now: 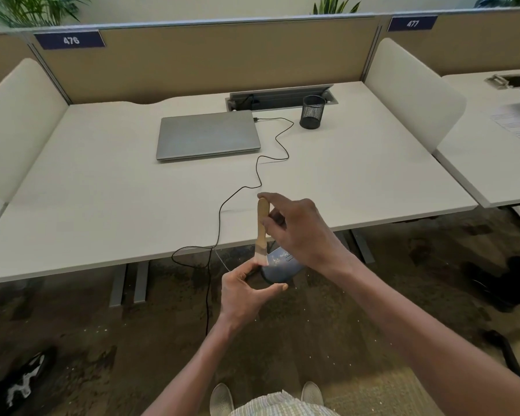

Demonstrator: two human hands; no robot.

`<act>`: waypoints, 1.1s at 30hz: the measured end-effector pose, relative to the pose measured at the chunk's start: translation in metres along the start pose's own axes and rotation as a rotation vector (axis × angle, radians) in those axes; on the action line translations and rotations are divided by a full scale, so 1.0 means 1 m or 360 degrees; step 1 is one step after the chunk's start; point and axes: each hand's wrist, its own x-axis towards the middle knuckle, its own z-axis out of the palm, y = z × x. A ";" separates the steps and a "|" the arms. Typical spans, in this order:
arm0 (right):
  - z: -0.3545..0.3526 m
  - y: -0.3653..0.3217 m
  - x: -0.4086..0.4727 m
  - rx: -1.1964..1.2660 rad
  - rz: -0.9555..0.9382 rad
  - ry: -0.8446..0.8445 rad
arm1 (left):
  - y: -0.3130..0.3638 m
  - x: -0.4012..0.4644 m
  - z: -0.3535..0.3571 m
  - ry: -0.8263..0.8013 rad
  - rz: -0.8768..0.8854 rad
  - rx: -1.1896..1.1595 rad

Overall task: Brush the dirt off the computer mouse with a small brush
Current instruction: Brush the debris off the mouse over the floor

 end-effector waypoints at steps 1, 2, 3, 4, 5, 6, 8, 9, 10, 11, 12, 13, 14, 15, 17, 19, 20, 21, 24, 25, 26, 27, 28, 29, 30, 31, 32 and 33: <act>0.002 -0.001 0.000 0.0030 0.0012 -0.0037 | 0.000 0.000 -0.001 0.0007 0.0006 0.0017; 0.003 -0.001 -0.001 0.0048 0.0024 -0.0075 | 0.000 -0.001 -0.002 0.0014 0.0004 0.0031; 0.004 -0.001 -0.001 0.0048 0.0033 -0.0100 | 0.000 -0.001 -0.002 0.0014 0.0000 0.0036; 0.005 0.000 0.000 0.0036 0.0038 -0.0105 | 0.000 -0.001 -0.003 0.0011 -0.0001 0.0031; 0.005 0.001 0.001 0.0019 0.0045 -0.0095 | -0.001 -0.002 -0.003 0.0013 -0.0001 0.0025; 0.004 0.002 0.002 0.0002 0.0050 -0.0078 | -0.001 -0.002 -0.003 0.0024 -0.0009 0.0013; 0.001 0.004 0.004 -0.0029 0.0042 -0.0030 | -0.002 -0.003 -0.002 0.0042 -0.0046 -0.0027; 0.000 0.004 0.004 -0.0031 0.0037 -0.0006 | -0.003 -0.003 -0.002 0.0038 -0.0054 -0.0035; 0.000 0.004 0.003 -0.0014 0.0034 0.0008 | -0.003 -0.002 -0.002 0.0033 -0.0047 -0.0024; 0.000 0.003 0.002 0.0019 0.0033 0.0005 | -0.003 -0.002 -0.003 0.0028 -0.0030 -0.0002; 0.001 0.002 0.001 0.0051 0.0029 -0.0017 | -0.002 -0.001 -0.003 0.0023 -0.0013 0.0012; 0.001 0.001 0.000 0.0068 0.0025 -0.0050 | 0.000 -0.001 -0.004 0.0019 -0.0004 0.0012; 0.002 0.001 -0.001 0.0065 0.0025 -0.0075 | 0.001 -0.001 -0.004 0.0017 0.0000 0.0004; 0.002 0.002 0.000 0.0047 0.0031 -0.0079 | 0.002 -0.001 -0.004 0.0016 0.0001 -0.0007; -0.001 0.005 0.002 -0.0013 0.0055 -0.0040 | 0.004 -0.002 -0.003 0.0017 -0.0010 -0.0034; -0.006 0.008 0.005 -0.0031 0.0069 0.0014 | 0.005 -0.002 -0.004 0.0010 -0.0027 -0.0069; -0.009 0.009 0.005 0.0000 0.0077 0.0033 | 0.004 -0.002 -0.004 -0.0002 -0.0031 -0.0071; -0.010 0.010 0.004 0.0048 0.0087 0.0036 | 0.004 -0.002 -0.005 -0.0012 -0.0027 -0.0064; -0.010 0.011 0.000 0.0145 0.0100 -0.0089 | 0.001 -0.002 -0.007 -0.0017 -0.0028 -0.0059; -0.009 0.012 -0.002 0.0152 0.0109 -0.0137 | 0.001 -0.002 -0.007 -0.0009 -0.0053 -0.0082; -0.008 0.013 -0.002 0.0154 0.0119 -0.0162 | 0.000 -0.002 -0.007 -0.0008 -0.0072 -0.0101; -0.008 0.014 -0.002 0.0146 0.0125 -0.0161 | -0.001 -0.002 -0.007 -0.0009 -0.0086 -0.0114; -0.009 0.015 -0.001 0.0127 0.0127 -0.0139 | -0.001 -0.002 -0.007 -0.0014 -0.0096 -0.0116; -0.009 0.016 0.000 0.0099 0.0124 -0.0105 | -0.002 -0.002 -0.008 -0.0015 -0.0106 -0.0116; -0.010 0.017 0.001 0.0074 0.0119 -0.0065 | -0.003 -0.002 -0.008 -0.0016 -0.0115 -0.0118; -0.010 0.017 0.001 0.0067 0.0115 -0.0026 | -0.004 -0.003 -0.008 -0.0016 -0.0125 -0.0129; -0.010 0.018 0.001 0.0078 0.0114 0.0008 | -0.004 -0.003 -0.008 -0.0015 -0.0138 -0.0137; -0.010 0.018 0.001 0.0097 0.0113 0.0030 | -0.004 -0.004 -0.009 -0.0013 -0.0151 -0.0140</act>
